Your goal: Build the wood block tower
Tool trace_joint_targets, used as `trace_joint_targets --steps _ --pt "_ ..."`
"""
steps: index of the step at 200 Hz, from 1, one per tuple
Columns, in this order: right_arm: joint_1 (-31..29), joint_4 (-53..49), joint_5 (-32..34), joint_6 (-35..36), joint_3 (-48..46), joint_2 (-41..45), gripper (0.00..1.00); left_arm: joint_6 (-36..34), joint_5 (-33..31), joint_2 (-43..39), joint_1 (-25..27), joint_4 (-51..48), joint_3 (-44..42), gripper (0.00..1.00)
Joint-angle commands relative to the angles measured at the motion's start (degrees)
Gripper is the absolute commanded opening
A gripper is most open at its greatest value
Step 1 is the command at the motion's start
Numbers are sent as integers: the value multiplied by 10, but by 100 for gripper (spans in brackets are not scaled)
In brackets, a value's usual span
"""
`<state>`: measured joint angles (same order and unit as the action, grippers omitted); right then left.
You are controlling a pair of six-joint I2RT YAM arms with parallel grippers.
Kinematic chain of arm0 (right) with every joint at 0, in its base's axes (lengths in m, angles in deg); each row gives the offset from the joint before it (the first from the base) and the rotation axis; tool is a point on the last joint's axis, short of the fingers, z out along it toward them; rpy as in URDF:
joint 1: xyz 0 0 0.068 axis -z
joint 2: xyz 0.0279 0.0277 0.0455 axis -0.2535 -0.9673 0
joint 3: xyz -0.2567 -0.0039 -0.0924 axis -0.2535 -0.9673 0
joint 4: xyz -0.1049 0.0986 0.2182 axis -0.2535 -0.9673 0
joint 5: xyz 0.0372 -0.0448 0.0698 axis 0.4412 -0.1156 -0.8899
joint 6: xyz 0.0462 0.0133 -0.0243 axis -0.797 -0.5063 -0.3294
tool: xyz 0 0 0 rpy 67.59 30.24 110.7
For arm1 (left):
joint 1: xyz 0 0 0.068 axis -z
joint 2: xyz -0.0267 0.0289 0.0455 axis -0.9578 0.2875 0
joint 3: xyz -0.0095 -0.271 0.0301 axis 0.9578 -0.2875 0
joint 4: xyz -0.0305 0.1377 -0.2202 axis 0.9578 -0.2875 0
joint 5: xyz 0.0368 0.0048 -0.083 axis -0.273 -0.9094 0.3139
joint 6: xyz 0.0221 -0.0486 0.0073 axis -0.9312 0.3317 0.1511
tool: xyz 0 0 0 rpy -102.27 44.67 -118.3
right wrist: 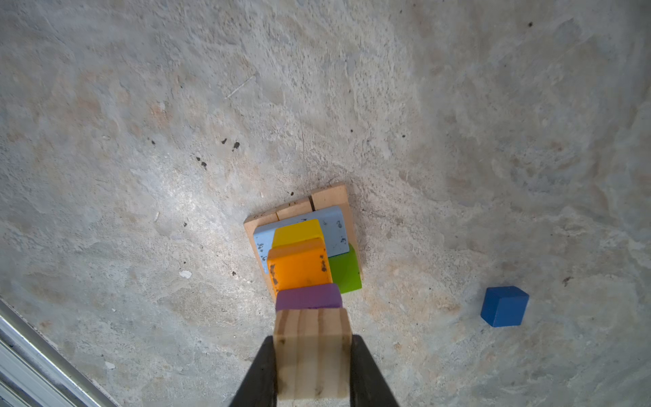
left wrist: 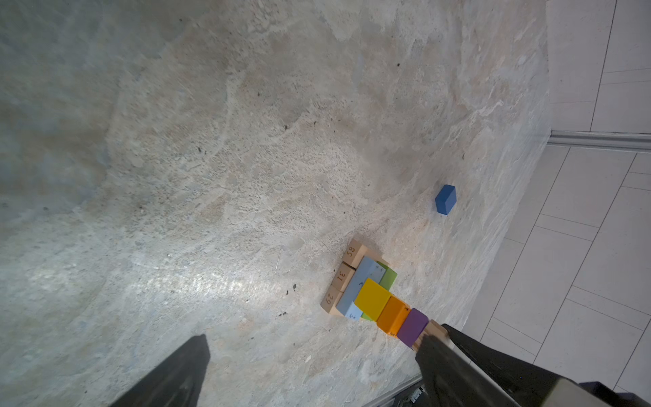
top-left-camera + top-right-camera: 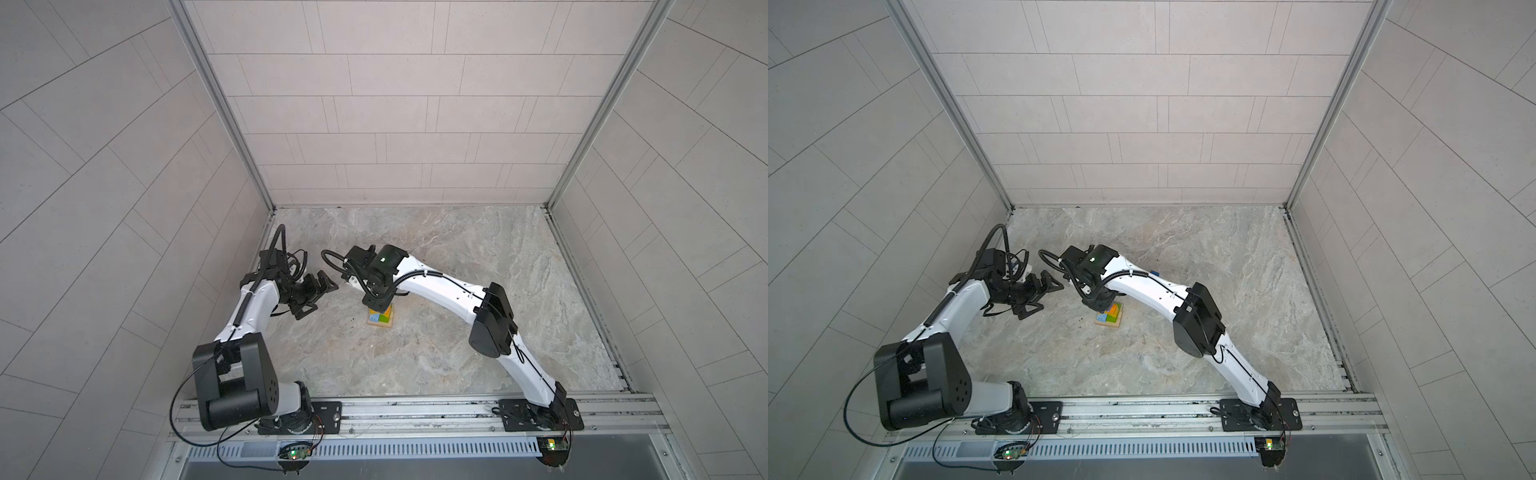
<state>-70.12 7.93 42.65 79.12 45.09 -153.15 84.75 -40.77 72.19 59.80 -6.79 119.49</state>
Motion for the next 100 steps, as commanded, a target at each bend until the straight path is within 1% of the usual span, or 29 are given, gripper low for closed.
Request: trace_joint_targets --steps 1,29,100 --pt "2 -18 8 11 15 -9 33 -10 6 -12 -4 -1 14 100" --pt "2 -17 9 11 16 -9 36 -10 8 -12 -4 -2 14 100" --pt "2 -17 3 13 16 -6 39 -10 8 -13 -4 -1 14 100"
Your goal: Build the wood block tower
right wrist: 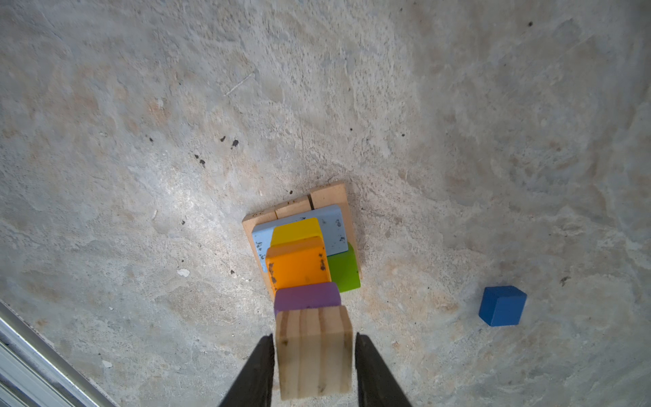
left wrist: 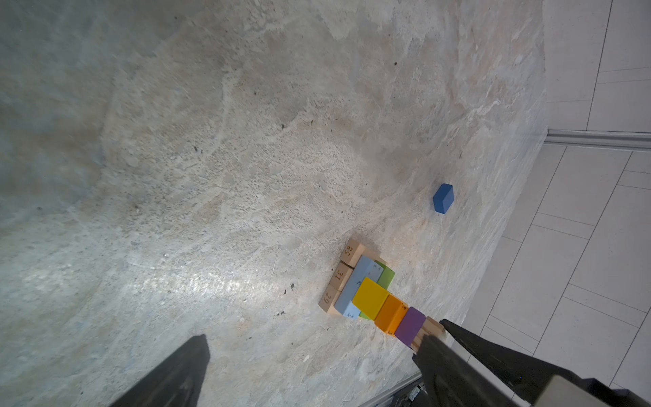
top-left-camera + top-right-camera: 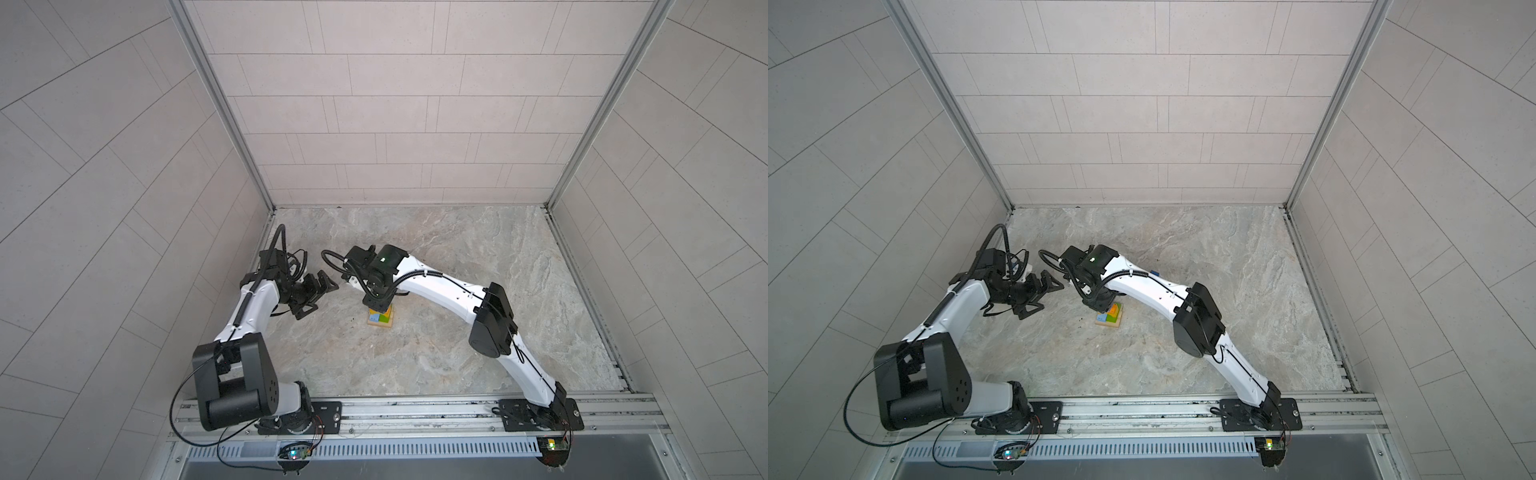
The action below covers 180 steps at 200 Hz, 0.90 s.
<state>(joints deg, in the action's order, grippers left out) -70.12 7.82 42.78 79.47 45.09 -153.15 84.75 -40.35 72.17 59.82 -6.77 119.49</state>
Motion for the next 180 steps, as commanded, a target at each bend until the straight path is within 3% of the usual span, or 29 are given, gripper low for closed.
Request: trace_joint_targets --steps 1,27,95,180 --pt "2 -15 1 9 16 -7 39 -10 4 -13 -4 -1 14 100" --pt "2 -14 1 6 18 -3 42 -10 5 -12 -4 0 15 100" --pt "6 -1 -13 -2 18 38 60 -13 60 -12 -3 14 9 100" --pt "25 9 -20 -16 -32 120 65 -1 107 -22 36 47 -3 100"
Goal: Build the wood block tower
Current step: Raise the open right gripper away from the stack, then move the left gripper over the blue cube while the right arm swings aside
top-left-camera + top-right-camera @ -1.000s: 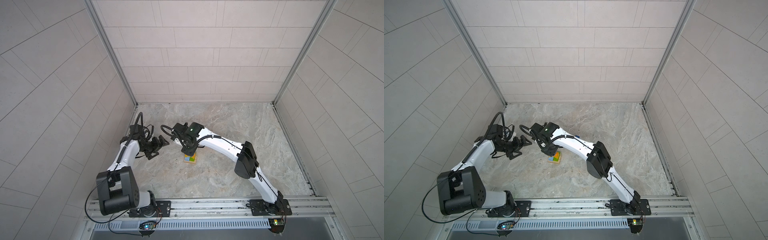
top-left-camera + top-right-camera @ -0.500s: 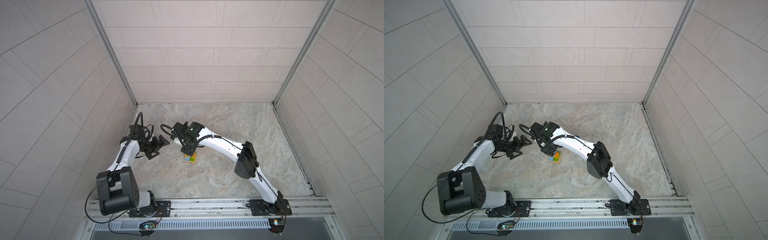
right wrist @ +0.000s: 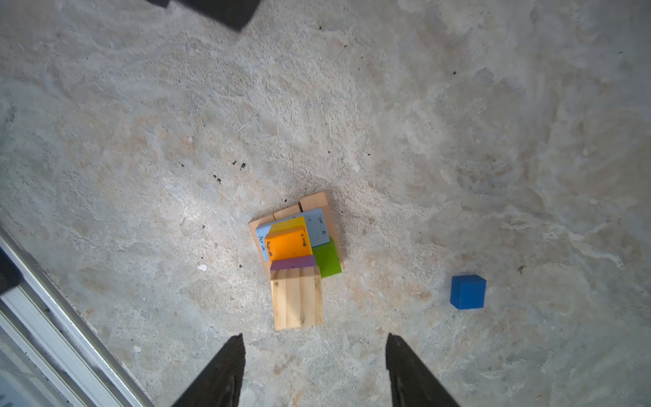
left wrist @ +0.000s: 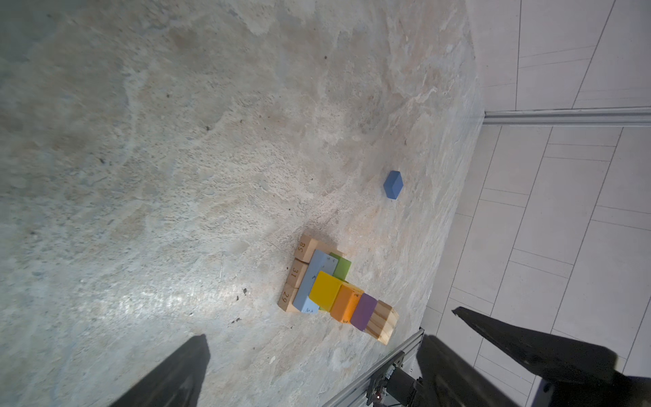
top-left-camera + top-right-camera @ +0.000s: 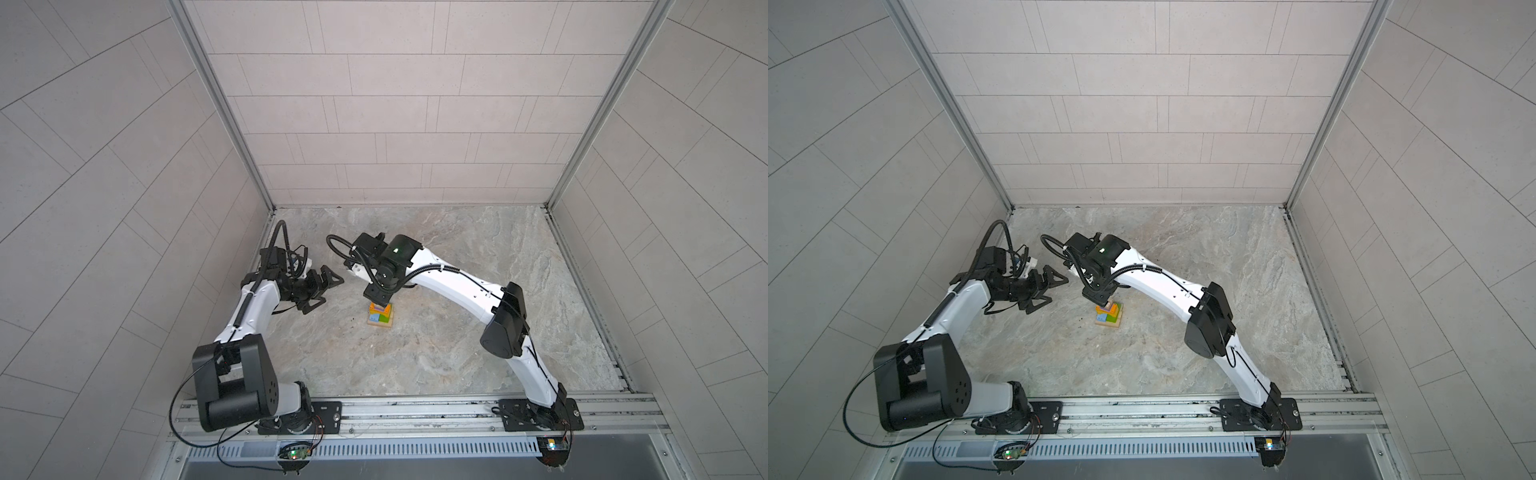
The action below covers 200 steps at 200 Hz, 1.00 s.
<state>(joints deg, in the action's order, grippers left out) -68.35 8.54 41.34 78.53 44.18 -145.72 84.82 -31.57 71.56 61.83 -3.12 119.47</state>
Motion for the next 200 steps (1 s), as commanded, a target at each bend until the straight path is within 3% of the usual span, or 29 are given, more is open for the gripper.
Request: trace_joint_targets --steps 1,40,90,143,170,200 --pt "8 3 -6 -7 -24 47 65 -1 20 -16 16 10 -3 100" --pt "24 31 -18 -29 -81 102 65 -2 9 -38 49 16 2 100" --pt "62 102 -34 -88 -217 212 68 -16 -63 -42 131 -24 72 100" --pt "164 252 -159 -174 -433 388 75 -26 -189 -5 237 -79 200 100" --pt "220 377 -204 -217 -573 502 84 -20 -225 35 289 -88 248 100" --pt "290 419 -261 -258 -668 594 97 -30 -282 100 355 -110 311 100"
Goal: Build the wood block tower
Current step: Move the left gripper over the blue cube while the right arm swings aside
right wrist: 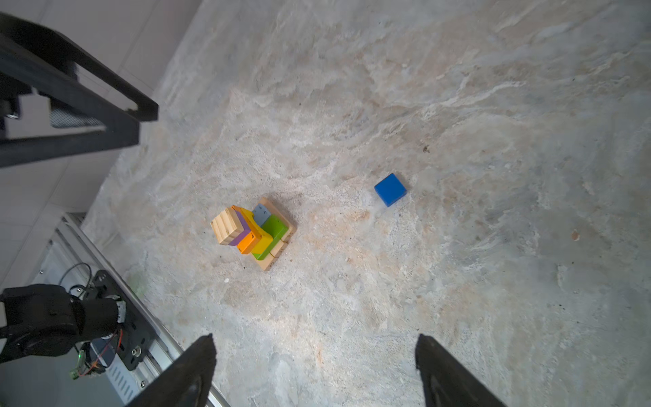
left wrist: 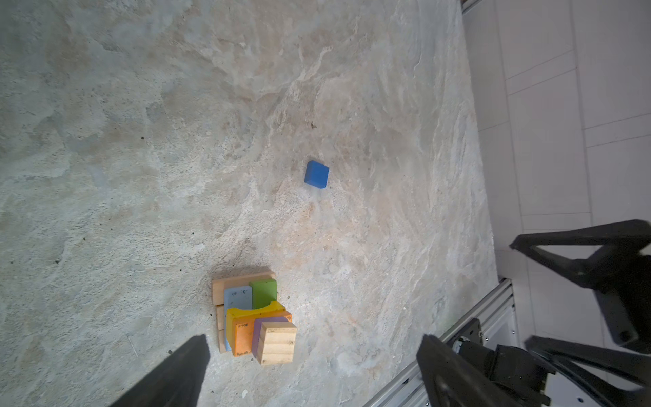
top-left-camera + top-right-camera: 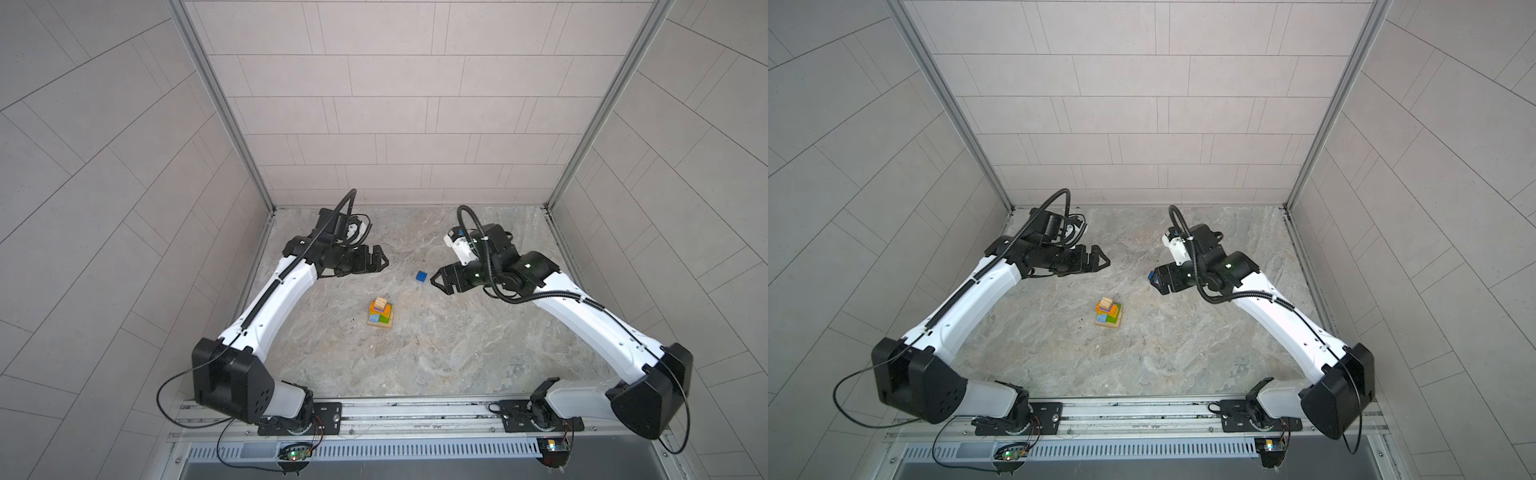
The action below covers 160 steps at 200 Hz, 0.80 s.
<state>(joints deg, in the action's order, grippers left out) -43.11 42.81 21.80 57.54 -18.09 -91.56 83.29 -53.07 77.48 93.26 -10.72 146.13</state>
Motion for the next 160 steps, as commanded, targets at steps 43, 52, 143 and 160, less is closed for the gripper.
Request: trace_joint_targets --steps 43,52,143,160 --pt "61 72 -95 -59 -112 117 99 -40 -123 151 109 -67 154 100" --pt "62 75 -99 -65 -128 132 99 -54 -135 176 122 -84 184 100" --pt "125 95 -152 -151 -232 214 98 -81 -197 366 182 -183 378 98" --pt "148 107 -168 -166 -249 215 98 -78 -216 385 193 -176 381 97"
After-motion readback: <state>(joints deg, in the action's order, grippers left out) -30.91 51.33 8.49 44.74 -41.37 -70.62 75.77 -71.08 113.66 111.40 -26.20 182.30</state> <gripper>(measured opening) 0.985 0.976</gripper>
